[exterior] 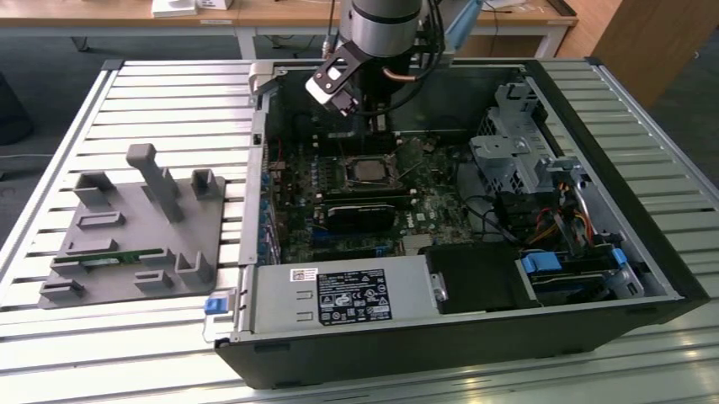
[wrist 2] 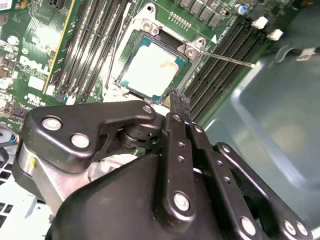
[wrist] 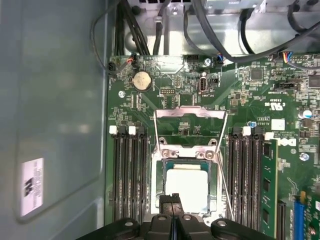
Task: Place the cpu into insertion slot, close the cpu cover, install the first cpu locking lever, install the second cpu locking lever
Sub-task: 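Close the cpu cover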
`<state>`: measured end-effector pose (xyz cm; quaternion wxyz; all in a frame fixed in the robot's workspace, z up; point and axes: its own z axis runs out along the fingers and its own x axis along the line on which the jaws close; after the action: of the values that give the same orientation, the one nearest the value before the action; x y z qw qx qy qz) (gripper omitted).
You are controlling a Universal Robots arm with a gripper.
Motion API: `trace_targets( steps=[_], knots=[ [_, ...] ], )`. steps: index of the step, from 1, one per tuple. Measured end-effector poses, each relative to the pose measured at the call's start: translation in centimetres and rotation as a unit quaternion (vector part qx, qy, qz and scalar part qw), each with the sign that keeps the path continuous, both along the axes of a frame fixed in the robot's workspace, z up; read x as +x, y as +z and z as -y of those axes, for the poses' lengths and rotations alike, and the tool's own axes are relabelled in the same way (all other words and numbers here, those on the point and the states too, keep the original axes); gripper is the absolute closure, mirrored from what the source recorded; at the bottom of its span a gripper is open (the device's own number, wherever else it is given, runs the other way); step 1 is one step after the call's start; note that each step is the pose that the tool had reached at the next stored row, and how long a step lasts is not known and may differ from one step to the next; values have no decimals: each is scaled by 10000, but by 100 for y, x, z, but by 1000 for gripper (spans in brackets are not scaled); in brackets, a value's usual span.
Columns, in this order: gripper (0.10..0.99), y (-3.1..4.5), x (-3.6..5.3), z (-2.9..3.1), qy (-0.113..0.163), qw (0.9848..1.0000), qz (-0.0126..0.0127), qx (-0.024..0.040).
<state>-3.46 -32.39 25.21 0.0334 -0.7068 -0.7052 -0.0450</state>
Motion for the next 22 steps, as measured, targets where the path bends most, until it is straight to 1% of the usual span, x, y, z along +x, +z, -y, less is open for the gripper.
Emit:
trace_targets(
  steps=[2, 4, 5, 6, 10, 13, 15, 18, 20, 22],
  knots=[
    [980, 43, 0, 1, 0, 10000, -8, 4],
    [980, 63, 0, 13, -3, 10000, -15, 18],
    [980, 68, 0, 23, -6, 10000, -22, 23],
    [980, 69, 0, 39, -8, 10000, -27, 28],
    [980, 69, 0, 130, -10, 10000, -28, 31],
    [980, 69, 5, 172, -10, 10000, -28, 36],
    [980, 69, 54, 184, -11, 10000, -35, 45],
    [980, 69, 163, 185, -11, 10000, -44, 54],
    [980, 76, 182, 185, -7, 10000, -44, 54],
    [980, 126, 182, 186, -7, 10000, -44, 54]
  ],
)
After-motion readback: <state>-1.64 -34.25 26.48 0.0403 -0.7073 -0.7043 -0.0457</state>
